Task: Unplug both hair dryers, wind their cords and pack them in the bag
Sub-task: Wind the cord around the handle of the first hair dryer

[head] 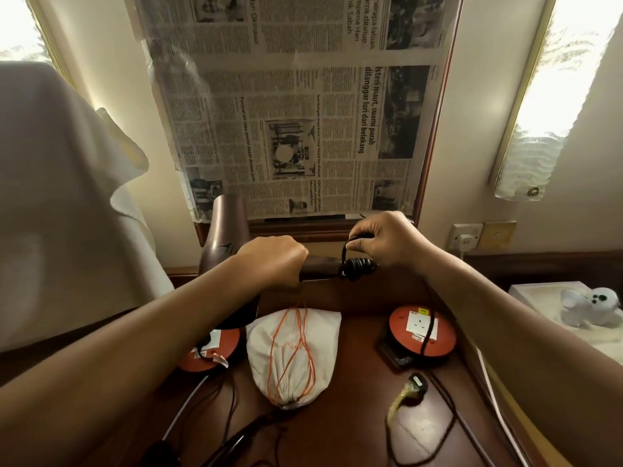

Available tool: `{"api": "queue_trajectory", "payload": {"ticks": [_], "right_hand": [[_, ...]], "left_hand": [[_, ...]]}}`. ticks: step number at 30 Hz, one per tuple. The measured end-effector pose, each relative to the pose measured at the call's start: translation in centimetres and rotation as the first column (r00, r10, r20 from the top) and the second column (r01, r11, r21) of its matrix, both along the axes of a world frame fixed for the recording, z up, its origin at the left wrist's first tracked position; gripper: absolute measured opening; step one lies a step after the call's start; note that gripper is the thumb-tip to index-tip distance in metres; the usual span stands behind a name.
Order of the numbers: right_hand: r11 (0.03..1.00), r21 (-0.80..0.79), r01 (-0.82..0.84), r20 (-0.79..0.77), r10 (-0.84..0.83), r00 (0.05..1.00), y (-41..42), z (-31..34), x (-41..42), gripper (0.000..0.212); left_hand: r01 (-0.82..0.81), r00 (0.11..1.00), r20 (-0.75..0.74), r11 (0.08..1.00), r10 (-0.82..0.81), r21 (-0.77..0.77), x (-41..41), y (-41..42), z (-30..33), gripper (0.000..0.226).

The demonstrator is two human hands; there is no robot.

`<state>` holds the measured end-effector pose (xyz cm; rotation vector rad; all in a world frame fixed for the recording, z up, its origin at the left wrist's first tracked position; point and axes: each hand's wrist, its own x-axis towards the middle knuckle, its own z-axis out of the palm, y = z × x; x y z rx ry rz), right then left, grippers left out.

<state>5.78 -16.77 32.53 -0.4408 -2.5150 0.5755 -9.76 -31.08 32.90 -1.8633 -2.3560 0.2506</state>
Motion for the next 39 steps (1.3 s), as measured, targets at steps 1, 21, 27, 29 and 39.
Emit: {"api": "queue_trajectory", "payload": {"ticks": [1,21,27,29,39], "right_hand": [[1.0,0.012,0.012,-0.011,-0.012,1.0,-0.2,0.0,0.1,0.006],[0.778,-0.628,0.014,-0.121,-0.116,0.986,-5.0,-4.2,1.4,0.012],[0.554,-0.83,-0.056,-0.08,-0.02,0.997,-4.7,-6.4,1.6,0.044],[0.427,-0.889,-0.167,-0.178,0.016,0.984,-4.5,-7.3,1.5,0.038],[0.394,-0.89,-0.229,-0.25,-0.002,0.968,-3.5,-10.5,1.1,0.041]], "left_hand": [[-0.019,1.0,0.009,1.0,0.019,0.013,0.0,0.1,-0.1,0.026],[-0.183,0.975,0.147,0.975,0.164,0.125,-0.7,0.4,0.9,0.032],[-0.191,0.967,0.195,0.971,0.161,0.146,-1.0,0.6,1.4,0.03],[-0.185,0.966,0.209,0.973,0.154,0.139,-1.0,0.7,1.5,0.032],[-0.156,0.923,0.374,0.977,0.093,0.144,-1.4,-0.1,2.3,0.025]]}}
